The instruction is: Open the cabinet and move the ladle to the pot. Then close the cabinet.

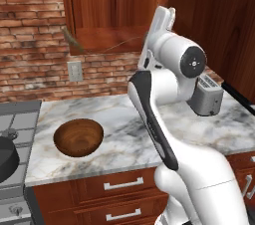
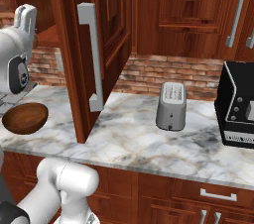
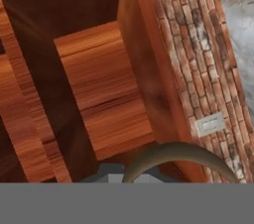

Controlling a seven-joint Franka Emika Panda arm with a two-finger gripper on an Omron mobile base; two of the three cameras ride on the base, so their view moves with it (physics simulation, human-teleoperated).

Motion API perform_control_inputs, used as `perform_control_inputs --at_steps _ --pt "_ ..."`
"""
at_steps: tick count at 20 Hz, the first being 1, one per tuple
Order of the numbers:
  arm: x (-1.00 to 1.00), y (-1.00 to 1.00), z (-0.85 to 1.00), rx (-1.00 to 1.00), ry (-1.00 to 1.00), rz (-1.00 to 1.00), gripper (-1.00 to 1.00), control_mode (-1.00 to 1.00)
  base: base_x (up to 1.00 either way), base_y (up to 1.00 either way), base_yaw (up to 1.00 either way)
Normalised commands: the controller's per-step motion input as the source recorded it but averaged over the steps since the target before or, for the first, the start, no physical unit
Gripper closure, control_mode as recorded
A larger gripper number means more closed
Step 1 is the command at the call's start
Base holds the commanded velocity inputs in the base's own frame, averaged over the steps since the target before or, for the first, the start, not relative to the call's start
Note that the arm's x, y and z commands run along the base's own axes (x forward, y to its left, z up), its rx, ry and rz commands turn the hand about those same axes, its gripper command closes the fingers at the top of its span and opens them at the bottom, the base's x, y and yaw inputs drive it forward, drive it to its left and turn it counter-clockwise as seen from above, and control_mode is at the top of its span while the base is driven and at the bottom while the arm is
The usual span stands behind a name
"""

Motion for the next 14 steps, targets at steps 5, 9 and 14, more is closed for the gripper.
perform_control_inputs --at_steps 5,9,14 --pt "-0.44 0.58 0.00 -0.05 -0.04 0.00 1.00 -1.00 0.00 0.00 0.00" --pt "-0.43 0.56 0.00 -0.01 -0.01 0.00 1.00 -1.00 0.00 0.00 0.00" --pt "-0.35 0.58 0.00 -0.05 -0.04 0.00 1.00 -1.00 0.00 0.00 0.00"
